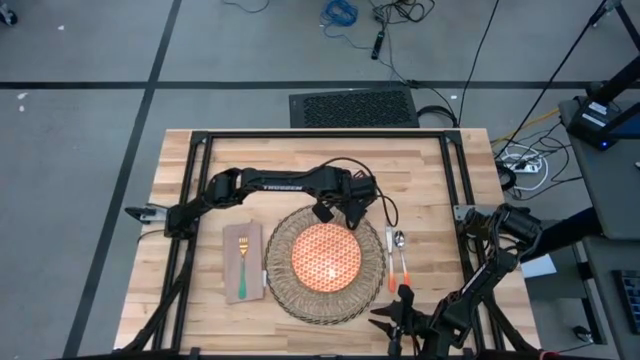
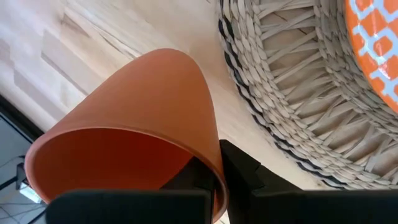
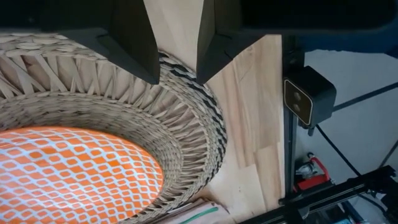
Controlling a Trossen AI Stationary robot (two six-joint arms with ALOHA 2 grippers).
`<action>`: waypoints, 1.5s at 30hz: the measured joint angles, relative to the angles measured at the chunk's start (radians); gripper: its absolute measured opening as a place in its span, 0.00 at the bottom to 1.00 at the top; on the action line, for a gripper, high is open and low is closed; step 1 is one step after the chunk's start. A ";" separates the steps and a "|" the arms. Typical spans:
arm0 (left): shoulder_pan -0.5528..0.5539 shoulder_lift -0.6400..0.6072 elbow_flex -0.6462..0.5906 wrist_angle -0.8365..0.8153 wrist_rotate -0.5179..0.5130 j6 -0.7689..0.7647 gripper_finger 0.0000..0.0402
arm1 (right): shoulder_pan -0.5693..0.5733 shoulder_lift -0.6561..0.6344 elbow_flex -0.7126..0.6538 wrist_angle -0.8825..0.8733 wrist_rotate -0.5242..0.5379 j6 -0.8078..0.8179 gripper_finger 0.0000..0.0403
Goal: Set table place
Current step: Put the cup on the table to the top right of the mat
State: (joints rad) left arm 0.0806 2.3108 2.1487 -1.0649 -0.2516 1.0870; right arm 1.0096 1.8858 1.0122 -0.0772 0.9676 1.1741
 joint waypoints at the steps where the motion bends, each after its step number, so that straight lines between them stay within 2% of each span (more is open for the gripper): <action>1: 0.000 0.000 0.000 0.000 0.000 0.000 0.00 | 0.000 0.000 0.000 0.000 0.000 0.000 0.24; 8: -0.009 0.000 0.000 0.002 0.000 -0.005 0.01 | 0.000 0.000 0.000 -0.001 0.000 0.000 0.24; 18: -0.009 0.000 0.000 0.008 -0.030 -0.008 0.15 | 0.000 0.000 0.000 -0.001 0.000 0.008 0.24; 33: -0.012 0.000 -0.001 0.117 -0.009 -0.007 0.16 | 0.000 0.000 0.000 0.000 0.000 0.011 0.24; 40: -0.021 0.010 -0.002 0.099 -0.012 -0.005 0.16 | 0.000 0.000 0.000 0.002 0.000 0.011 0.24; 45: -0.030 0.010 -0.002 0.107 -0.063 -0.004 0.16 | 0.000 0.000 0.000 0.003 0.000 0.011 0.24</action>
State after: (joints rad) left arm 0.0503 2.3207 2.1471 -0.9576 -0.3142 1.0828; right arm 1.0096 1.8858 1.0122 -0.0746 0.9672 1.1847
